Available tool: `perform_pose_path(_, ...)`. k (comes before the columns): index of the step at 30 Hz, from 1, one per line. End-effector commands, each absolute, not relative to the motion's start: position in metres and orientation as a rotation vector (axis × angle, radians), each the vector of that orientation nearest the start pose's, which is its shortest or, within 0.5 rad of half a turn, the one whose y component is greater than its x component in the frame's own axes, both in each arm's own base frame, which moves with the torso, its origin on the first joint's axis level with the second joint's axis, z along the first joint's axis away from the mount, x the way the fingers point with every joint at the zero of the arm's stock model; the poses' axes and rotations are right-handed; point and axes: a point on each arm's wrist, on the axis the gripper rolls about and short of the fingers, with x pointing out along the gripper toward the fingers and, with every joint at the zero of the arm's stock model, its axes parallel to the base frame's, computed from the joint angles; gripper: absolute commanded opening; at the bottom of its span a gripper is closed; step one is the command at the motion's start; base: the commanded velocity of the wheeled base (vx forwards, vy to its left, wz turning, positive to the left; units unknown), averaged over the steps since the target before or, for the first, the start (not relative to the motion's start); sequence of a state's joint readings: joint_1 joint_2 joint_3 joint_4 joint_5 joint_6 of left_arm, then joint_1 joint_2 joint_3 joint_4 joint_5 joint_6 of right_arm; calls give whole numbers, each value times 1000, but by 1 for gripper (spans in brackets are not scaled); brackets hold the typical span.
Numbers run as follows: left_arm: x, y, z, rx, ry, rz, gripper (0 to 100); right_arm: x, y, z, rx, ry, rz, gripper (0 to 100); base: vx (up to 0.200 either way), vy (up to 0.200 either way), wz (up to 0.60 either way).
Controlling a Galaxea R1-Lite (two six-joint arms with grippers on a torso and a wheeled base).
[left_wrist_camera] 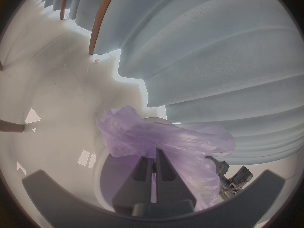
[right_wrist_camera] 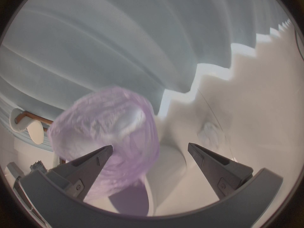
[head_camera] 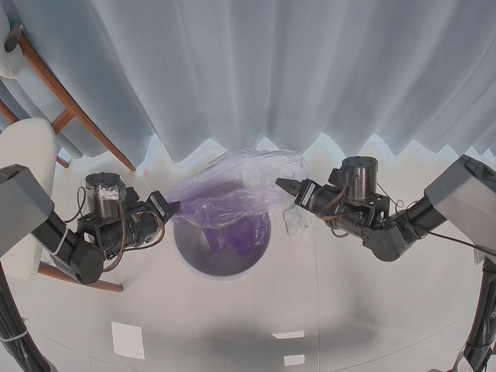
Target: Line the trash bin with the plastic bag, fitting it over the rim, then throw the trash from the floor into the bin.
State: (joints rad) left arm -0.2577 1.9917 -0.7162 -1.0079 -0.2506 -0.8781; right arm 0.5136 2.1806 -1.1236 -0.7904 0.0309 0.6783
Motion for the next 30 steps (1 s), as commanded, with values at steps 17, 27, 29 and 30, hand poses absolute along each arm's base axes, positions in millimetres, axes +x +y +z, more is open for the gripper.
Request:
perform_pose_path(17,306,-124,95,-819,529,-450,0,279,238,119,750,745,456,100,0,0,0)
perform_pose_path(27,303,-124,98,-818,515,-463,0,280,262,99,717,785,452,100,0,0,0)
perform_pose_path(29,299,-126,96,-817,517,-479,0,283,267,97,714,771,443,100,0,0,0)
perform_pose_path(30,297,-128,96,-814,514,-488,0,284,269,97,714,769,443,100,0,0,0)
